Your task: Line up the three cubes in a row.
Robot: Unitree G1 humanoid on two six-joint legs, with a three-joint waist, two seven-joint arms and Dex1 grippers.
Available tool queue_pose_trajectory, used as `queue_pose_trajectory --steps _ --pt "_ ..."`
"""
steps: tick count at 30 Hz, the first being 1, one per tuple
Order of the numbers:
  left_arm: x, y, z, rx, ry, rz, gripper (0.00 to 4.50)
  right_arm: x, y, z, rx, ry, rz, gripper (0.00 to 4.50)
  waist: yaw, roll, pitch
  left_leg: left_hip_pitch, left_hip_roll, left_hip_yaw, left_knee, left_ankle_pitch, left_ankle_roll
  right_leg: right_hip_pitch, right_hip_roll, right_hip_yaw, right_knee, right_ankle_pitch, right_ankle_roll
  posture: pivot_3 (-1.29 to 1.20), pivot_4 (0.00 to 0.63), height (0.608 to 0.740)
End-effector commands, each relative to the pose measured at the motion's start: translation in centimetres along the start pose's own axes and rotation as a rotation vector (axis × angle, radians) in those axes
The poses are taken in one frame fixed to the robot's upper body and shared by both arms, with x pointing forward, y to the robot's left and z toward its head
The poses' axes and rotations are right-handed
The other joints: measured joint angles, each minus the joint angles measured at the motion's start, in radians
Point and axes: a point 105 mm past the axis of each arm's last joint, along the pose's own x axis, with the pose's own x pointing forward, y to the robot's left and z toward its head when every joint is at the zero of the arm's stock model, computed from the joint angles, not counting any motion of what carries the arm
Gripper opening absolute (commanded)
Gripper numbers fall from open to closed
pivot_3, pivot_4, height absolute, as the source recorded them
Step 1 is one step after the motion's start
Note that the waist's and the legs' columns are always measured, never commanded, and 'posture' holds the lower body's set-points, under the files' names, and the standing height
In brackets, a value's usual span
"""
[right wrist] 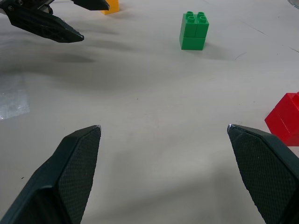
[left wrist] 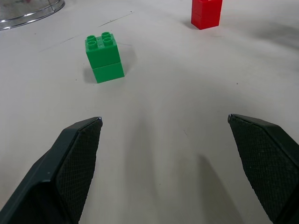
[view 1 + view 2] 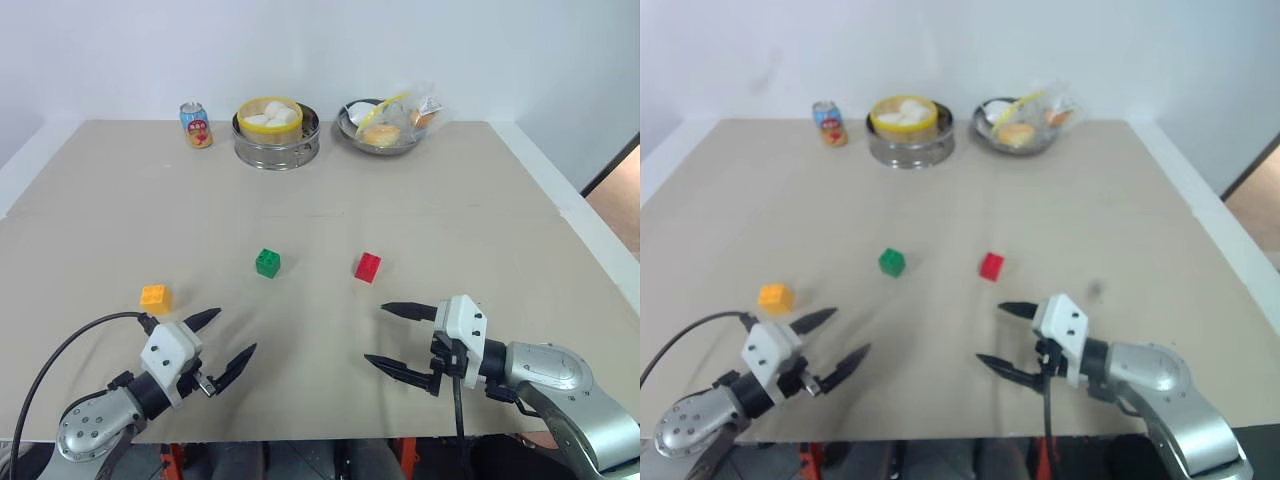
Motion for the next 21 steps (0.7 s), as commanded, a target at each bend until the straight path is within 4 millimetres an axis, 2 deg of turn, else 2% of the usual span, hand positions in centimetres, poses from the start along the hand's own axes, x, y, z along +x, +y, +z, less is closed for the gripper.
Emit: queue_pose_trajectory --steps 1,5,16,21 --pt "0.1 0.3 0.9 0.025 -0.05 -0.001 4.46 0.1 -0.3 1.5 -0.036 -0.048 -0.01 4.5 0.0 0.0 0.0 0.0 0.0 0.0 0.0 0.0 0.0 0.0 0.0 0.0 0.0 0.0 0.0 0.0 0.15 0.74" --pt "0.0 0.3 1.3 0.015 -0.106 -0.016 4.46 0.6 -0.4 2.7 -0.014 -0.087 -0.018 4.5 0.0 0.0 0.0 0.001 0.003 0.003 0.0 0.0 0.0 -0.001 0.002 0.001 0.0 0.002 -0.002 0.0 0.15 0.74" --pt "-0.2 -0.3 1.3 -0.006 -0.152 -0.065 4.46 0.8 -0.6 2.9 -0.013 -0.087 -0.072 4.5 0.001 0.0 0.0 0.002 0.008 0.005 0.0 -0.002 -0.003 -0.002 0.009 0.006 0.0 0.002 -0.003 0.0 0.15 0.74" --pt "0.1 0.0 1.5 0.006 -0.152 -0.082 4.46 1.0 -2.2 3.0 0.05 -0.13 -0.207 4.5 0.0 0.0 0.0 0.003 0.01 0.006 0.0 -0.002 -0.003 -0.002 0.012 0.008 0.0 0.003 -0.004 0.0 0.15 0.74"
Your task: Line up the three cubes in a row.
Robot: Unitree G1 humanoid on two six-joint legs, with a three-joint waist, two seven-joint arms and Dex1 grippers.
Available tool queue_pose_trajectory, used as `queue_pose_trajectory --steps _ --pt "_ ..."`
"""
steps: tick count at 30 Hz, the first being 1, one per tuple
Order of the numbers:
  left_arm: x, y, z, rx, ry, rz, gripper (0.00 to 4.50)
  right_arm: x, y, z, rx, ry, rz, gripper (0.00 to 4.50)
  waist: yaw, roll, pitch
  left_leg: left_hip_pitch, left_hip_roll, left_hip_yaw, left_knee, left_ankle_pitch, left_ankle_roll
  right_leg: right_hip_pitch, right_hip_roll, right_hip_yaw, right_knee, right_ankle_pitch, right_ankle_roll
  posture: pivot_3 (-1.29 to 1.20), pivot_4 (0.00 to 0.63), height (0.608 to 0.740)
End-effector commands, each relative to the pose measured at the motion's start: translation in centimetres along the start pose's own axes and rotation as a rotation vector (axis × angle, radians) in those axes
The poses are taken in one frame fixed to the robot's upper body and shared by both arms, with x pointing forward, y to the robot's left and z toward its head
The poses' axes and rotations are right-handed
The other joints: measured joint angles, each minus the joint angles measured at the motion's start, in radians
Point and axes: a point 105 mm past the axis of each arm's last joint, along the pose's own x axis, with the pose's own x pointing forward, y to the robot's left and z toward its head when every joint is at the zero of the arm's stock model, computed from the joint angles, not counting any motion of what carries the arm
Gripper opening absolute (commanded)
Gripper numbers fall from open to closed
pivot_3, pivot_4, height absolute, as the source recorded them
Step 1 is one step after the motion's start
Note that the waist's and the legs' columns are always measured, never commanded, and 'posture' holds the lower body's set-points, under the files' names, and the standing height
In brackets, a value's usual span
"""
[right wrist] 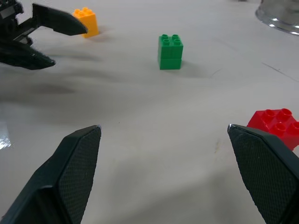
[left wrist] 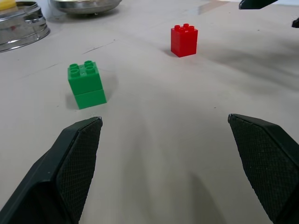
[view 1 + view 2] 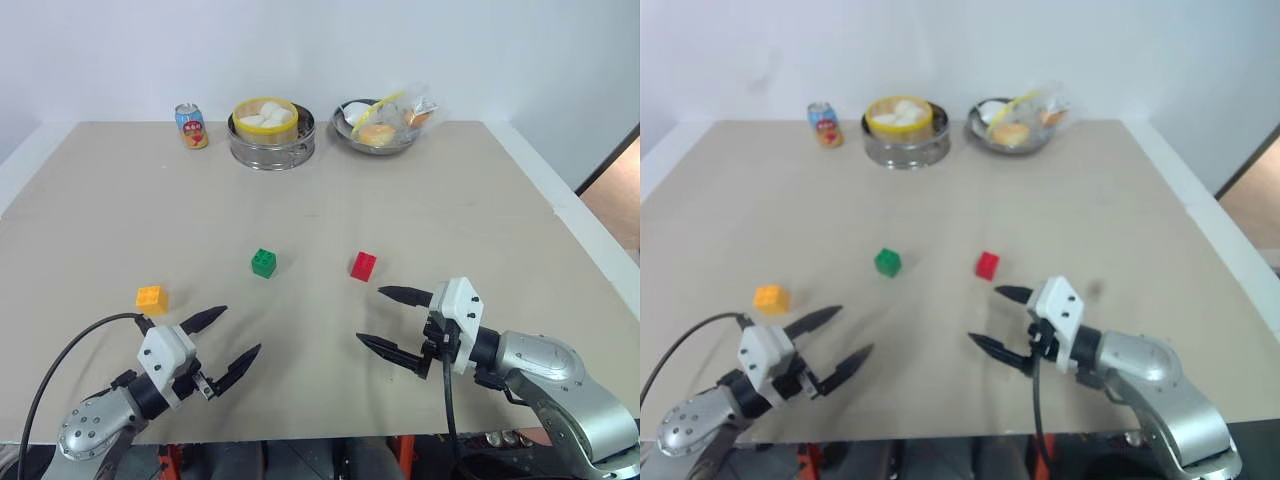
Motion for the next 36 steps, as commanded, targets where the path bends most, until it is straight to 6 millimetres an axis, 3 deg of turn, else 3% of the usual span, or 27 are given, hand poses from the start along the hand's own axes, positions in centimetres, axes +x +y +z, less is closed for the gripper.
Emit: queue_pose_trajectory --steps 1,6,17,21,36 --pt "0.1 0.3 0.9 0.023 -0.031 -0.007 4.46 0.3 -1.3 1.4 0.024 -0.068 -0.131 4.5 0.0 0.0 0.0 0.0 0.0 0.0 0.0 0.0 0.0 0.0 0.001 0.0 0.0 0.0 0.0 0.0 0.15 0.74" --pt "0.4 0.3 1.1 0.028 -0.035 -0.015 4.46 2.1 -2.4 2.5 0.112 -0.119 -0.358 4.5 -0.001 0.0 0.0 0.001 0.005 0.002 0.0 -0.001 -0.002 -0.002 0.006 0.003 0.0 0.002 -0.004 0.0 0.15 0.74" --pt "1.0 0.0 1.3 0.026 -0.032 -0.043 4.46 3.0 -4.9 -0.1 0.037 0.01 -0.592 4.5 -0.001 0.0 -0.001 0.001 0.006 0.006 -0.001 -0.002 -0.003 -0.003 0.006 0.006 0.0 0.002 -0.004 0.0 0.15 0.74" --pt "1.0 0.1 1.2 0.025 -0.027 -0.043 4.46 4.4 -3.7 0.5 0.055 -0.034 -0.518 4.5 -0.001 0.0 -0.001 0.001 0.008 0.006 -0.002 -0.002 -0.003 -0.004 0.008 0.006 0.0 0.002 -0.005 0.0 0.15 0.74" --pt "1.0 -0.1 1.3 0.024 -0.018 -0.022 4.46 6.9 -4.1 -0.3 0.097 0.011 -0.507 4.5 -0.001 0.0 -0.001 0.001 0.011 0.008 -0.002 -0.002 -0.003 -0.006 0.01 0.008 0.0 0.002 -0.006 0.0 0.15 0.74"
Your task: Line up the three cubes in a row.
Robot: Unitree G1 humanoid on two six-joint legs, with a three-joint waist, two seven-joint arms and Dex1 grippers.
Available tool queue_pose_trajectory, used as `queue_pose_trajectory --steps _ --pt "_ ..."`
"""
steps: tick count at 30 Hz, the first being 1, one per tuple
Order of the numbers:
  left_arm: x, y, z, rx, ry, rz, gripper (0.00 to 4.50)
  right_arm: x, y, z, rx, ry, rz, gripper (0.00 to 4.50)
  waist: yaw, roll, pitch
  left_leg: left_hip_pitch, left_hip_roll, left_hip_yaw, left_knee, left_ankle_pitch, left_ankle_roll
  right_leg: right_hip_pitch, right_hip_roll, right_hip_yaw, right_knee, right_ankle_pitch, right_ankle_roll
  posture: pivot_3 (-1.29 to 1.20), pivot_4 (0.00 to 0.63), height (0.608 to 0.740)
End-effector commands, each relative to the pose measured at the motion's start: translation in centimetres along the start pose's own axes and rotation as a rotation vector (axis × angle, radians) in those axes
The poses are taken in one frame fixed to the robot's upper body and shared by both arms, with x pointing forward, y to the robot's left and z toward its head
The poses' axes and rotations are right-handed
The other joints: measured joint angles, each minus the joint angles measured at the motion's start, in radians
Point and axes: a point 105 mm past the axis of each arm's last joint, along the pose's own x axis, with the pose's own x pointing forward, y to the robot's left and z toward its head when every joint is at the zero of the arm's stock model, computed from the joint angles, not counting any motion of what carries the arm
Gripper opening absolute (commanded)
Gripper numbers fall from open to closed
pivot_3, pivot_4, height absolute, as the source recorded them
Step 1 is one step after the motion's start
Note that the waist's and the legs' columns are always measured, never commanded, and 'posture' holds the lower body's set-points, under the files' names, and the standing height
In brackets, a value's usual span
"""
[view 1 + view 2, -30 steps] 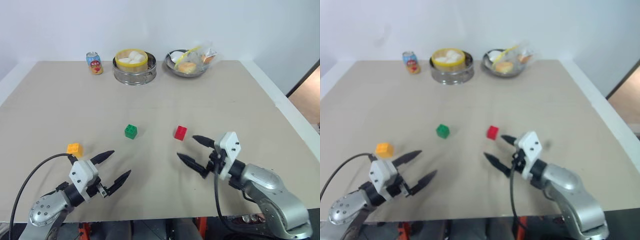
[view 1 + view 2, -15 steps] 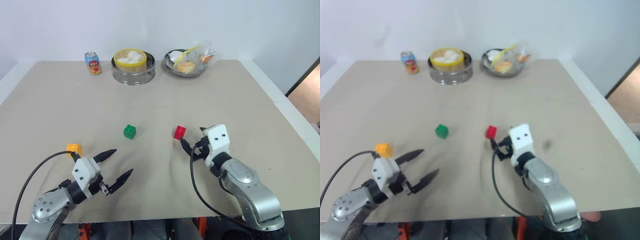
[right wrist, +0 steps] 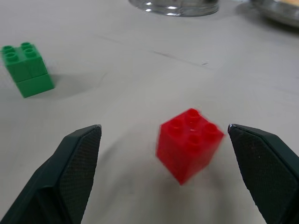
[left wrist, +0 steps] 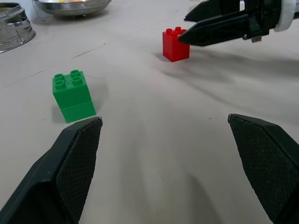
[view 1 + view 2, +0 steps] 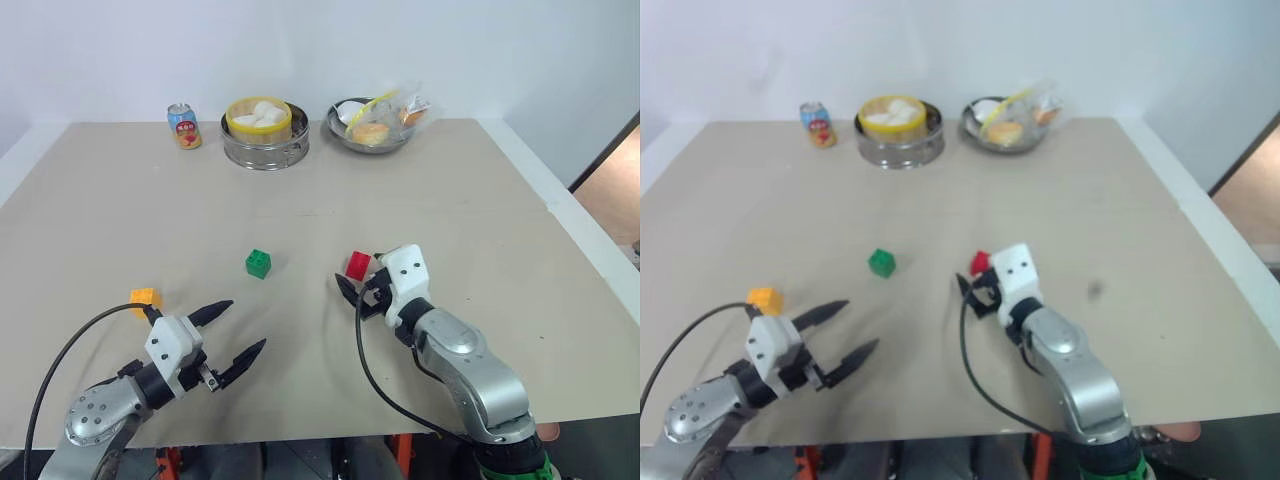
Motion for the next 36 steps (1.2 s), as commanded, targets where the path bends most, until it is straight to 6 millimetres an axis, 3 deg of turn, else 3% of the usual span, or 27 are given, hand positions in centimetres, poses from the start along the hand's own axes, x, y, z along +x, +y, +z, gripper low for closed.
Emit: queue_pose_trajectory --steps 1,10,18,24,36 --pt "0.0 -0.3 1.2 0.032 -0.029 -0.007 4.46 0.5 0.1 0.9 0.002 -0.032 -0.013 4.5 0.0 0.0 0.0 0.0 0.0 0.0 0.0 0.0 0.0 0.0 0.0 0.0 0.0 0.0 0.0 0.0 0.15 0.74" --pt "0.0 -0.3 1.3 0.034 -0.025 0.001 4.46 1.2 -0.6 -0.2 0.021 0.008 -0.082 4.5 0.0 0.0 0.0 -0.002 0.001 0.001 0.0 0.0 0.0 -0.003 0.002 0.001 0.0 0.0 -0.001 0.0 0.15 0.74" --pt "0.0 -0.2 1.3 0.033 -0.024 0.006 4.46 2.2 -0.5 0.0 -0.012 0.001 -0.09 4.5 0.0 0.0 0.0 -0.001 0.004 0.001 0.0 0.0 0.0 -0.004 0.005 0.001 0.0 0.002 -0.003 0.0 0.15 0.74" --pt "-0.2 -0.2 1.2 0.033 -0.017 0.011 4.46 1.8 0.5 0.8 -0.085 -0.034 -0.035 4.5 0.0 0.0 0.0 -0.002 0.005 0.001 -0.001 0.0 0.0 -0.004 0.006 0.002 0.0 0.002 -0.004 0.0 0.15 0.74" --pt "0.3 0.2 1.1 0.034 -0.024 0.017 4.46 1.0 0.2 0.8 -0.128 -0.028 -0.036 4.5 0.0 0.0 0.0 -0.002 0.005 0.001 -0.001 0.0 0.0 -0.005 0.007 0.003 0.0 0.002 -0.005 0.0 0.15 0.74"
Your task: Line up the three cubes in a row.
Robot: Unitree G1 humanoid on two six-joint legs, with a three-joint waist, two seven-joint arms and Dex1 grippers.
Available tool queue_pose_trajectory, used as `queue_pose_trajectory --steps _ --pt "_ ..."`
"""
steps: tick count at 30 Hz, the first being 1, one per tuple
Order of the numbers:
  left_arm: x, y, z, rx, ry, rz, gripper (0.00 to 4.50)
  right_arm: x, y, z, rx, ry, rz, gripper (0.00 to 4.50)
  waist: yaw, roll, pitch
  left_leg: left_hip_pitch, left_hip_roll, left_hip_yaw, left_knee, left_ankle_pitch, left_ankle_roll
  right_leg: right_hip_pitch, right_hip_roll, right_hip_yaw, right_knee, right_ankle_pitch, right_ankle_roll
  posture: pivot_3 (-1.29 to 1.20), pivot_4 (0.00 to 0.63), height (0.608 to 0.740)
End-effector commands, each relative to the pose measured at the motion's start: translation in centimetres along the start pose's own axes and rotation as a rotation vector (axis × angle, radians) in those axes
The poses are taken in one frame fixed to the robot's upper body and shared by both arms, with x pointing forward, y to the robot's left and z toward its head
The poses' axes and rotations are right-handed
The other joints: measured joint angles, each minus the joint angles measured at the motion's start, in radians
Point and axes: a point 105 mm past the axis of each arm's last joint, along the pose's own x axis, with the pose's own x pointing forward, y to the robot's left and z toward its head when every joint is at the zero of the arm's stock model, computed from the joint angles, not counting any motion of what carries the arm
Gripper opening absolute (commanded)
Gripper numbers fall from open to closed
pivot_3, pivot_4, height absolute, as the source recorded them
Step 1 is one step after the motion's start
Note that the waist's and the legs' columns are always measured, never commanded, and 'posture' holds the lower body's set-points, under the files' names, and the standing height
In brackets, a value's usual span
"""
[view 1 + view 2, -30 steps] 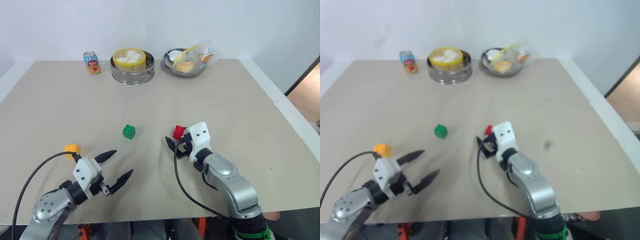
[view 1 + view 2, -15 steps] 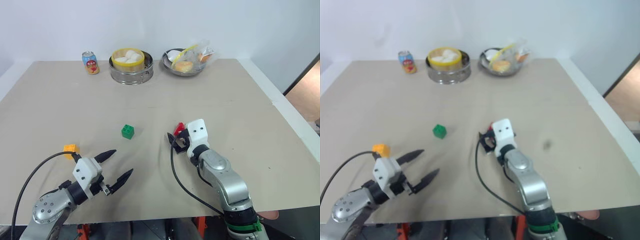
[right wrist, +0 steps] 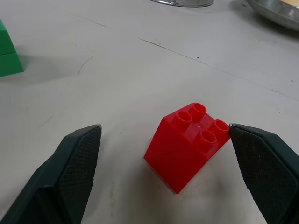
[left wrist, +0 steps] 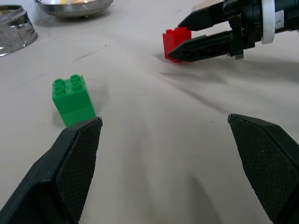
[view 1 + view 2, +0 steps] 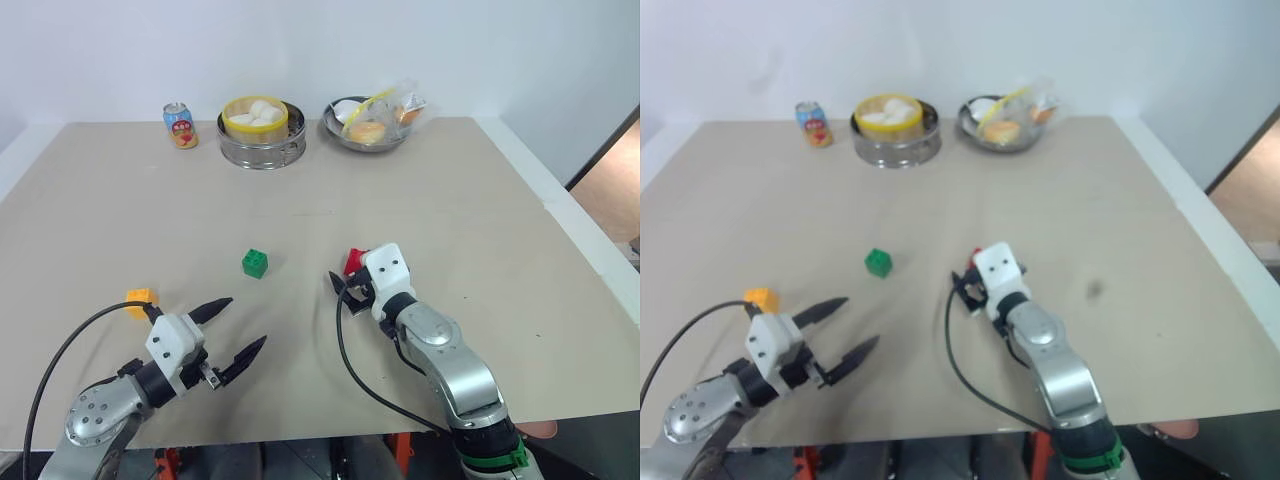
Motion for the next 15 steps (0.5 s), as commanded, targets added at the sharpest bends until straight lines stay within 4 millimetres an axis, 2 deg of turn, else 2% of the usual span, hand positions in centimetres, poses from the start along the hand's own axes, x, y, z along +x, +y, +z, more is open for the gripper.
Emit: queue_pose_trajectory --steps 1,15 --pt "0.12 0.11 0.55 0.014 -0.019 0.002 4.46 -0.6 -0.18 1.22 -0.016 -0.045 -0.006 4.5 0.0 0.0 0.0 0.0 0.0 0.0 0.0 0.0 0.0 0.0 0.0 0.0 0.0 0.0 0.0 0.0 0.15 0.74" --pt "0.32 0.0 0.79 0.016 -0.016 -0.008 4.46 -1.19 -0.55 2.13 0.001 -0.062 -0.019 4.5 0.0 0.0 0.0 -0.001 0.0 0.0 0.0 0.0 0.0 -0.001 0.0 0.001 0.0 0.0 0.0 0.0 0.15 0.74"
